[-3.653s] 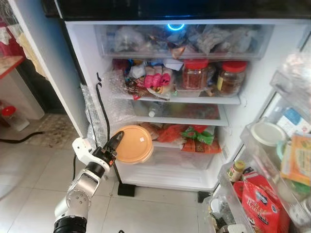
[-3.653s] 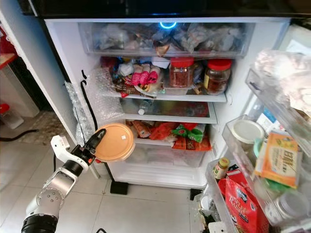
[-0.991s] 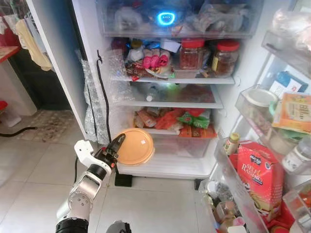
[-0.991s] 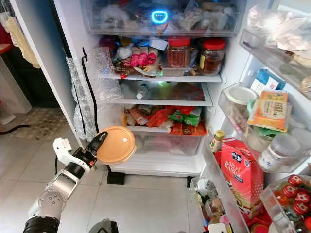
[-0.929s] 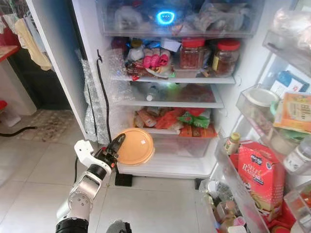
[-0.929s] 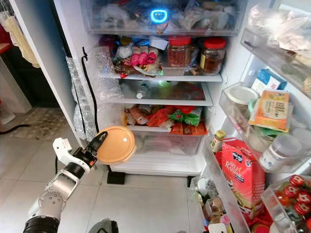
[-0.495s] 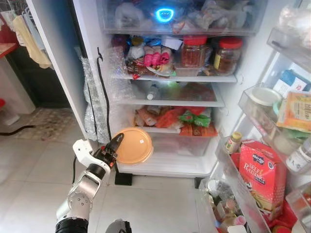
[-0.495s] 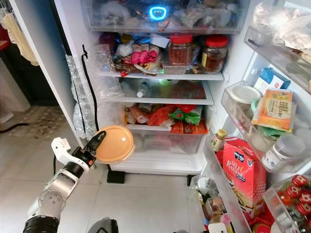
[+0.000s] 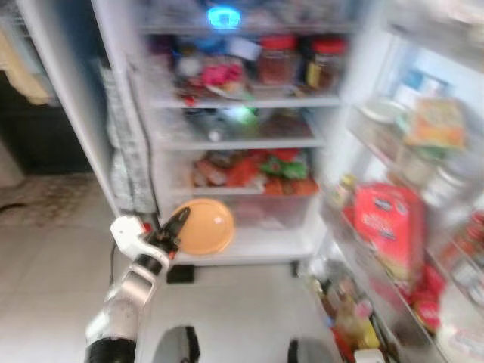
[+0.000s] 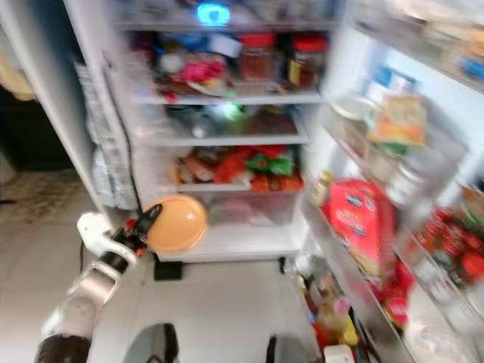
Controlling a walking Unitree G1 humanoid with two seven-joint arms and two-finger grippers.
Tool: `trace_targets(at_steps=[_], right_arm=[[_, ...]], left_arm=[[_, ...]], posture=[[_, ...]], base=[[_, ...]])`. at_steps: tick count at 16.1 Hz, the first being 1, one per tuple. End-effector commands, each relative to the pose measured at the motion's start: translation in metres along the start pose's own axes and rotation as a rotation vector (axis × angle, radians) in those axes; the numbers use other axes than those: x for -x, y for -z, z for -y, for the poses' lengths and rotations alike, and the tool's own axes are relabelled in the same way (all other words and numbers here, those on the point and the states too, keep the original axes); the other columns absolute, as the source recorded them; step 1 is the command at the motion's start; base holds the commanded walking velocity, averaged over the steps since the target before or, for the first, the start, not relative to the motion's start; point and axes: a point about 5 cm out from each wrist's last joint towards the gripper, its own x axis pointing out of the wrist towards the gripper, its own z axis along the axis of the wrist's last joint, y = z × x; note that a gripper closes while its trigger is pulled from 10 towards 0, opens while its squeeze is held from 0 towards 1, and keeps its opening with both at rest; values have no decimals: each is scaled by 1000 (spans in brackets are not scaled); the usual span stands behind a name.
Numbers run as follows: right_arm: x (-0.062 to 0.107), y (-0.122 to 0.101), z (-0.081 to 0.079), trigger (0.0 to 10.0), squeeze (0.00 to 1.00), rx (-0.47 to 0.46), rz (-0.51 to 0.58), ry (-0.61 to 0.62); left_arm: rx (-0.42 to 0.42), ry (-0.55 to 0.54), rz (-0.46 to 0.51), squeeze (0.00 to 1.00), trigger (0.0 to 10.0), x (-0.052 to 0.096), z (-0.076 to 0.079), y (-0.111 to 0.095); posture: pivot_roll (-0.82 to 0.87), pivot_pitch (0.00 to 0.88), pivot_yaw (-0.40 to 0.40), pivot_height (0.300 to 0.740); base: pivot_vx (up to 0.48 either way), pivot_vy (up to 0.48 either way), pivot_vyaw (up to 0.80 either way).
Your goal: Restocking fridge
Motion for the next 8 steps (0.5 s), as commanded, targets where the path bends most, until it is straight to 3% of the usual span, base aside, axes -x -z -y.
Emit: trace_targets(at_steps=[1,8], right_arm=[[-3,-20,3,10000,0,-7,61,8],[-3,-21,3,10000,0,-12,64,5]], left_arm=[[-7,-48,8,0,10000,7,-10,-2],[-16,-49,11,0,10000,5,-9,-3]], posture=[[-132,14,5,602],[-133,12,7,602]], base=[[0,0,0],[0,0,0]])
